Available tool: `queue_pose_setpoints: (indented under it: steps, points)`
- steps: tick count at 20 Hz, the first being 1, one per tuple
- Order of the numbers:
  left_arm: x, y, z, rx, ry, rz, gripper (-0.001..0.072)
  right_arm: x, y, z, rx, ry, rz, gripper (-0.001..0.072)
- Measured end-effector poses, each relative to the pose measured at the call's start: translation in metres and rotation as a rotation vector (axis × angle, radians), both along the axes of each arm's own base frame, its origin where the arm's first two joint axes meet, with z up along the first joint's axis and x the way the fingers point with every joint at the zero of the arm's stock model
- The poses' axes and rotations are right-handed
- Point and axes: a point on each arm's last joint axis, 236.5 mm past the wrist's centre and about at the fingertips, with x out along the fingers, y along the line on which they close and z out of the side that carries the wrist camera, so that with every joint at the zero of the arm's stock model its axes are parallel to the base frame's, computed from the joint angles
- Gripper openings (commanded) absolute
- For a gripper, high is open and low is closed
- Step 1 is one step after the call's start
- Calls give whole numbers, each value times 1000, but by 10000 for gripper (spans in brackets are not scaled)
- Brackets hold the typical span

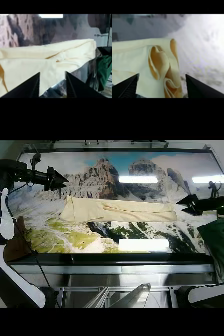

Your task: Fold the shirts.

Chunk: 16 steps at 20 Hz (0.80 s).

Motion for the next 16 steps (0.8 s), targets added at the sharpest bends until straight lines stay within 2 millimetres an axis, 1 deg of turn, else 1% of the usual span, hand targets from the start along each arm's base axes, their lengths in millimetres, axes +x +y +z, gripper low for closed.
queue_pose_setpoints:
  steps: [2,4,5,6,7,8,10,11,13,14,16]
  points:
    - [-4,-12,1,0,3,-24,9,0,11,-18,20,62,21,625]
    - [-12,-32,-4,-2,18,-67,8,3,28,-26,57,95,45,621]
    - [-16,-45,-8,-1,23,-91,8,3,37,-31,73,114,57,492]
    - [-19,-58,-13,1,28,-111,8,3,44,-37,70,126,73,318]
    - [-21,-72,-18,5,29,-127,8,3,51,-42,73,140,85,85]
    - [-24,-91,-24,8,29,-148,7,2,57,-47,68,152,100,25]
    - [-28,-128,-40,26,24,-183,7,2,65,-48,67,160,122,24]
    - [-30,-147,-51,48,22,-206,7,2,68,-47,69,157,133,24]
    - [-38,-186,-74,99,19,-263,7,1,67,-41,66,153,164,24]
    - [-43,-204,-84,126,18,-292,6,-4,64,-36,65,156,193,24]
    - [-56,-236,-105,184,26,-344,7,-1,55,-8,90,123,206,24]
